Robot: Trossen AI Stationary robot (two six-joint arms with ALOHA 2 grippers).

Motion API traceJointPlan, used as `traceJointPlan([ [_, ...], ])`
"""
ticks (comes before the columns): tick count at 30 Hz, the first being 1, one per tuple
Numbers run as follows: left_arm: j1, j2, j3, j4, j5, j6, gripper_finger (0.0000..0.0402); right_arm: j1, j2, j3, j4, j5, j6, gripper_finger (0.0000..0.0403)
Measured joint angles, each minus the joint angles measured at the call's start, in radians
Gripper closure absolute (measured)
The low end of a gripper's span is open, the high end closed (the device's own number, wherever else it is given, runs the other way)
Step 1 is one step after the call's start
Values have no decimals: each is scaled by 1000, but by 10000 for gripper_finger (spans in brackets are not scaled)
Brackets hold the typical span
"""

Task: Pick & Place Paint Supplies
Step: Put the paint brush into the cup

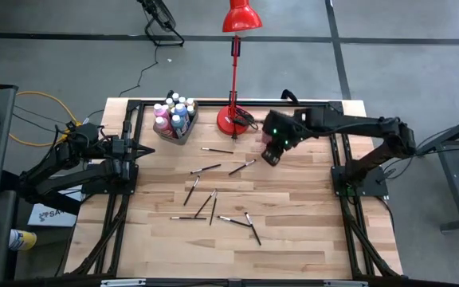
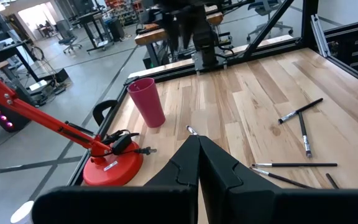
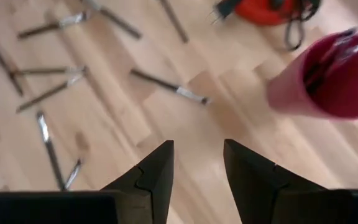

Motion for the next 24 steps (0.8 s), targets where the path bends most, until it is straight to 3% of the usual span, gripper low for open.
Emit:
traceJointPlan([
  [7,0,0,0,0,0,0,402,149,-13,-79,4,6,210,269],
  [16,0,0,0,0,0,0,402,269,17,-161,100,-51,783,270],
  [24,0,0,0,0,0,0,402,338,152,-161,309,-57,802,270],
])
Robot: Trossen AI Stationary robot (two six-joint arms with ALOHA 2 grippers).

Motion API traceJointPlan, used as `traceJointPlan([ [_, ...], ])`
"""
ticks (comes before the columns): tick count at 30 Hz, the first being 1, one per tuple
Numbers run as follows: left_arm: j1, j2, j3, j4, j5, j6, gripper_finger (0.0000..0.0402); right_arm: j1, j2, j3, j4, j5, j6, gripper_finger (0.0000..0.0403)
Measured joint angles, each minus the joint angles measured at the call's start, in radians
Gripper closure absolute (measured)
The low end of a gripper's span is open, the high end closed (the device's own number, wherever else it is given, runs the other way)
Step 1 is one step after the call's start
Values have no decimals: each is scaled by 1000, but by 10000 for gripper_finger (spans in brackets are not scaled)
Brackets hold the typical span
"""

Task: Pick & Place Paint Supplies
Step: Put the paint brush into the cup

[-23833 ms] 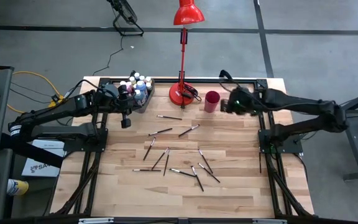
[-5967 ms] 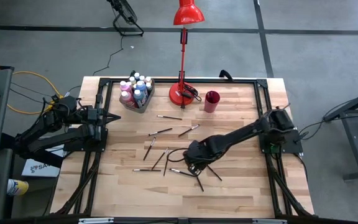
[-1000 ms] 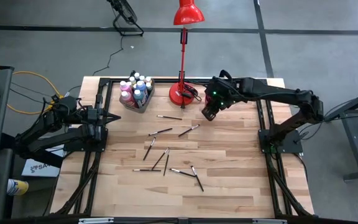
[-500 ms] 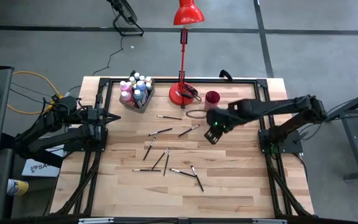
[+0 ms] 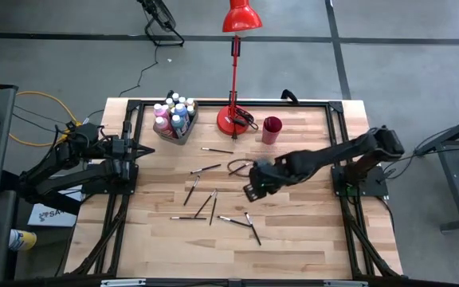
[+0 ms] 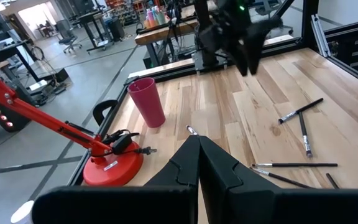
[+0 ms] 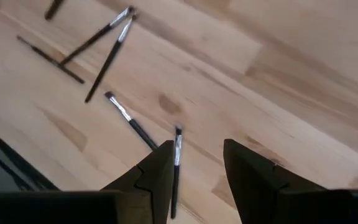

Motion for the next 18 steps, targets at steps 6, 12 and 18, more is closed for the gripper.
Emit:
traceJointPlan([
  [6,0,0,0,0,0,0,402,27,93,0,134,-35,14,270],
  [12,0,0,0,0,0,0,402,65,183,0,231,-66,41,270],
  [18,0,0,0,0,0,0,402,91,239,0,251,-68,42,270],
])
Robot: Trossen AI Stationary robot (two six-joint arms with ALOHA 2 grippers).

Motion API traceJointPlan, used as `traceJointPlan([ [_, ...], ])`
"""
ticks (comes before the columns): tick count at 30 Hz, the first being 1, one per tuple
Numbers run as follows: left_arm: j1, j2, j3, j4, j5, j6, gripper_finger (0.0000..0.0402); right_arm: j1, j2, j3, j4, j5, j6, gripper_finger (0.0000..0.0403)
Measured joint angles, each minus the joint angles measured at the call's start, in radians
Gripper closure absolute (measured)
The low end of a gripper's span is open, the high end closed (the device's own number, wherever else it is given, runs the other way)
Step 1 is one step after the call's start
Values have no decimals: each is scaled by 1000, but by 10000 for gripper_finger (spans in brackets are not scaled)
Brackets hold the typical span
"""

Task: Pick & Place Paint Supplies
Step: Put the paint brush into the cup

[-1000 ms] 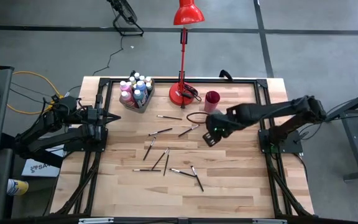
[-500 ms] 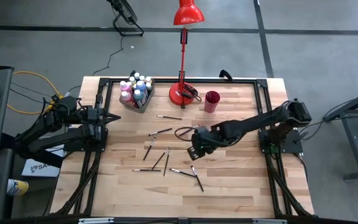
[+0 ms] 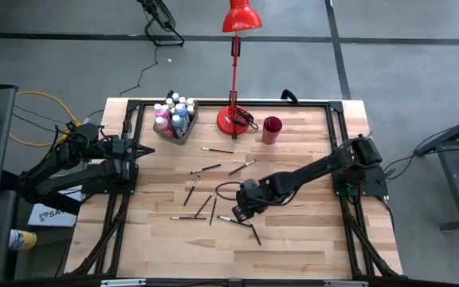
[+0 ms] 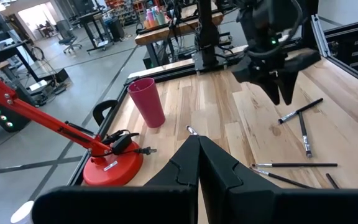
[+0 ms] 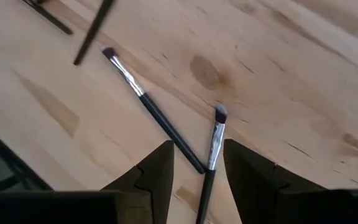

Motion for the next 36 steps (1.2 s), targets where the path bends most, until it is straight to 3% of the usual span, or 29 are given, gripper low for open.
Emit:
traceJointPlan([
  [8,0,0,0,0,0,0,402,2,48,36,-9,71,-42,261],
  [19,0,0,0,0,0,0,402,10,137,149,-116,78,-65,171],
  [36,0,0,0,0,0,0,402,20,208,218,-215,62,-21,192],
])
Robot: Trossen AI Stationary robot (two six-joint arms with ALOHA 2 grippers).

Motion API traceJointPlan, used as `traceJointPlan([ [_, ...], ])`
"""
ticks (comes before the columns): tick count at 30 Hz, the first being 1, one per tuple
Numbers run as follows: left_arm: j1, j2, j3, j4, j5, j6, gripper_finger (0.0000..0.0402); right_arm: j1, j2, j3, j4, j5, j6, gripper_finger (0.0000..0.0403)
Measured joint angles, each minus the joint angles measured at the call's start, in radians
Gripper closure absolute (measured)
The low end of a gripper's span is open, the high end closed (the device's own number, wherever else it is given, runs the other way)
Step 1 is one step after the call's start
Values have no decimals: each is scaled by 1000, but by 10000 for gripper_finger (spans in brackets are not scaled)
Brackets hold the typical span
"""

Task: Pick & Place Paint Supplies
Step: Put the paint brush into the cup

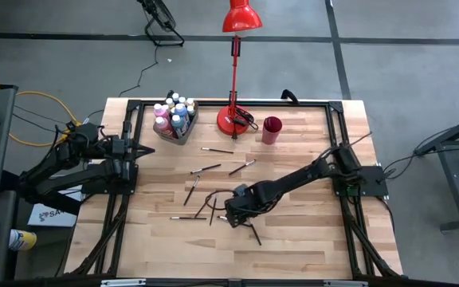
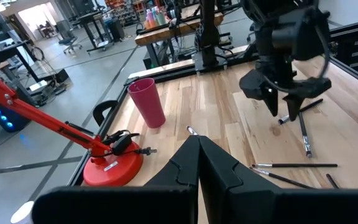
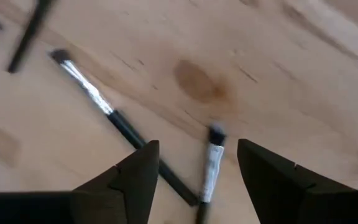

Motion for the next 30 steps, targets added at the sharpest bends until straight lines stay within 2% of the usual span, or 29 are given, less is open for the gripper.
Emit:
traceJointPlan([
  [7,0,0,0,0,0,0,402,0,66,36,-22,-33,6,203],
  [13,0,0,0,0,0,0,402,3,91,36,-23,-17,22,230],
  [24,0,0,0,0,0,0,402,10,94,33,-52,-9,91,346],
  [30,0,0,0,0,0,0,402,21,95,32,-67,0,141,392],
])
